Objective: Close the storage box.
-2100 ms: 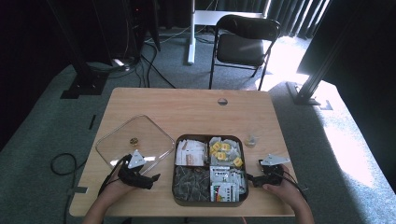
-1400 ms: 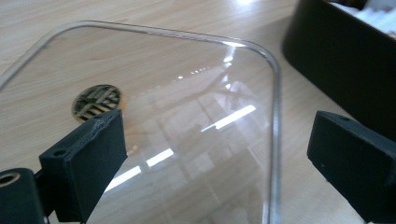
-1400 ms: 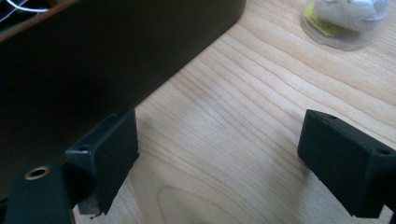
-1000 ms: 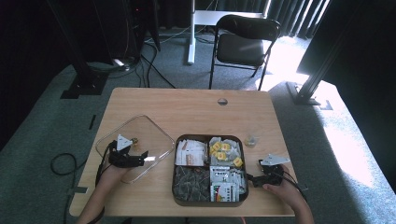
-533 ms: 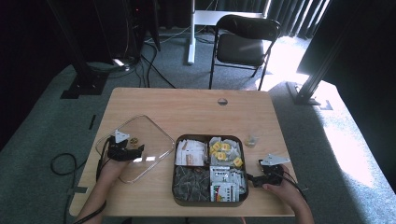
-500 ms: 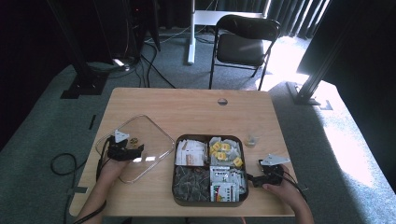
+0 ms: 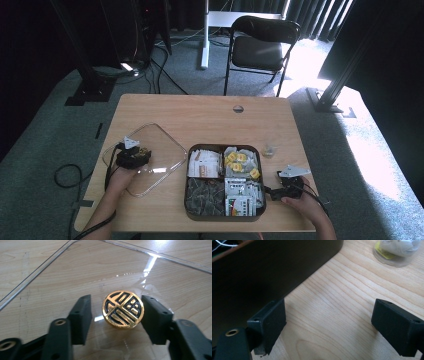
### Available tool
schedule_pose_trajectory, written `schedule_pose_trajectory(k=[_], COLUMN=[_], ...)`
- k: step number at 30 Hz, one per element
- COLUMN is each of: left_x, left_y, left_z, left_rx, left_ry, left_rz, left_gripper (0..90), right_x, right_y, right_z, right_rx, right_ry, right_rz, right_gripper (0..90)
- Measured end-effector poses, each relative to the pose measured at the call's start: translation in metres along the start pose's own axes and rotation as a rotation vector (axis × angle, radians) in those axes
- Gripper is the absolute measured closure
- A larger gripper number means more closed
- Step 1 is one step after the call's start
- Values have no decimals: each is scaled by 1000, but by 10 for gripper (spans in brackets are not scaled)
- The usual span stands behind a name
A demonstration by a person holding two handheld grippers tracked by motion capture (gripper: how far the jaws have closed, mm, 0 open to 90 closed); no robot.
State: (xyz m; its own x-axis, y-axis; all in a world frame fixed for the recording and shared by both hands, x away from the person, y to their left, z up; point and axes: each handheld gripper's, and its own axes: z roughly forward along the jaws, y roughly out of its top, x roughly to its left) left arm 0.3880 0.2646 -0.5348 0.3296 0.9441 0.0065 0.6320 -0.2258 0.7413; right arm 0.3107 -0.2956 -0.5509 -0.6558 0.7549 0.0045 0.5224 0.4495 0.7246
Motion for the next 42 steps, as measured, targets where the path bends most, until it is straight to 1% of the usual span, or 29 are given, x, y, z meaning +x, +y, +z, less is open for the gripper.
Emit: schedule_pose_trajectory(k=[2,3,5,6,9,11,12,13,18,23,25,28,30,33,34,36,37,38,40,42], left_x=[0,-1,-2,-4,-2,-3,-2,-2,-1,0,0,1,1,3,3,3,3,1,-1,-4], left_y=[1,2,2,3,3,3,3,3,5,8,11,15,18,22,24,27,27,30,33,36], left_z=[0,1,1,1,1,0,0,0,-4,-12,-16,-23,-28,-35,-37,-41,-41,-45,-48,-52], left_rx=[3,3,3,6,5,7,8,11,17,-7,-10,-20,-25,-34,-35,-30,-30,-32,-34,-43], left_ry=[-4,-2,-8,-1,-11,-5,-12,-11,-9,-9,-5,-4,-8,-12,-20,-35,-35,-46,-50,-62], left_rz=[-2,1,6,12,-5,-3,-9,-4,-7,-26,-19,-24,-18,-22,-22,-14,-14,5,11,15], left_gripper=[485,519,554,581,586,589,589,590,591,592,592,592,592,592,592,592,592,592,592,592], right_x=[0,0,0,0,0,0,0,0,0,0,0,0,0,0,0,0,0,0,0,0], right_y=[0,0,0,0,0,0,0,0,0,0,0,0,0,0,0,0,0,0,0,0], right_z=[0,0,0,0,0,0,0,0,0,0,0,0,0,0,0,0,0,0,0,0], right_rx=[0,0,0,0,0,0,0,0,0,0,0,0,0,0,0,0,0,0,0,0], right_ry=[0,0,0,0,0,0,0,0,0,0,-1,0,0,0,0,0,0,0,0,0], right_rz=[0,0,0,0,0,0,0,0,0,0,0,0,0,0,0,0,0,0,0,0], right_gripper=[119,119,119,119,119,119,119,119,119,119,119,120,120,119,119,120,120,119,119,119])
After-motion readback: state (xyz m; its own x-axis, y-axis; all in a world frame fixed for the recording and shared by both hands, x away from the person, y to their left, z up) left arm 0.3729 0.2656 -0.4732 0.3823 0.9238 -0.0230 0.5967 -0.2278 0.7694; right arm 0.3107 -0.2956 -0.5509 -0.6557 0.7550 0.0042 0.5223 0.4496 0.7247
